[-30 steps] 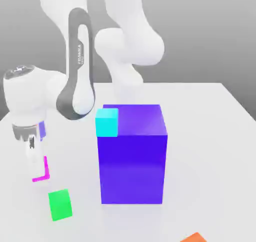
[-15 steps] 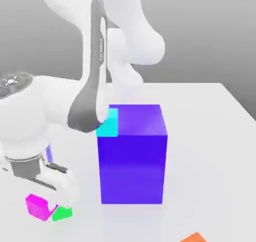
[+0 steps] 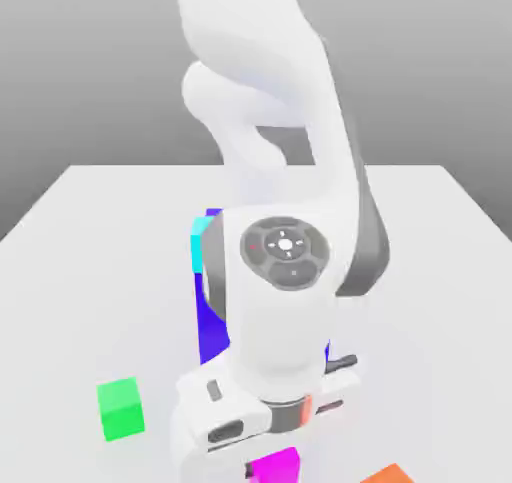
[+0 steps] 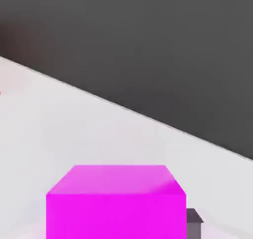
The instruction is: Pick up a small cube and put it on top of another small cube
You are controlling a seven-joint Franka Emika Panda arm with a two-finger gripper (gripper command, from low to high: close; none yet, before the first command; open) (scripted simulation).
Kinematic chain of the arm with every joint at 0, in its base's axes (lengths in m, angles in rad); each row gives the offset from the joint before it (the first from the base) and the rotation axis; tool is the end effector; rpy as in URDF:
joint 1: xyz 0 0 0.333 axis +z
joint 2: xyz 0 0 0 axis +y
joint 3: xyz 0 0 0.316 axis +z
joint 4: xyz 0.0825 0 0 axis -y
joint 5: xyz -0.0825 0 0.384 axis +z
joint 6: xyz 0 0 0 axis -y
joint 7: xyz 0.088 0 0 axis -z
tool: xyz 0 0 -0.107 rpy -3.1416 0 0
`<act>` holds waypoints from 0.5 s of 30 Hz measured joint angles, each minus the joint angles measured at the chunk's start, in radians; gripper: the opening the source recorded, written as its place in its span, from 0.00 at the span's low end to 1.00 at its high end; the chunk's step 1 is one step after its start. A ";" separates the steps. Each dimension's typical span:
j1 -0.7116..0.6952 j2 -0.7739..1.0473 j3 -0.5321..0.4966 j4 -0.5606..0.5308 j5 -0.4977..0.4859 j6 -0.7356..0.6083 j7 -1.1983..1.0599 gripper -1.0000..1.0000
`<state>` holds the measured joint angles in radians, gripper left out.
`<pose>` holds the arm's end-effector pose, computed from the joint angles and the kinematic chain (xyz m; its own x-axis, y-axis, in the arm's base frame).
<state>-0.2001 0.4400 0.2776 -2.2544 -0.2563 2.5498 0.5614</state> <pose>0.5216 0.0506 0.1638 0.9555 -0.2781 -0.0985 -0.2731 -0.9600 0.0612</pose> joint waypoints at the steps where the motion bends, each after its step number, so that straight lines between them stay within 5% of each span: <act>1: 0.008 -0.001 0.005 -0.007 -0.001 0.000 0.004 0.00; 15: 0.067 -0.072 0.013 -0.124 0.031 -0.019 0.129 0.00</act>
<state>-0.1331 0.3676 0.2904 -2.3781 -0.2255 2.5309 0.6900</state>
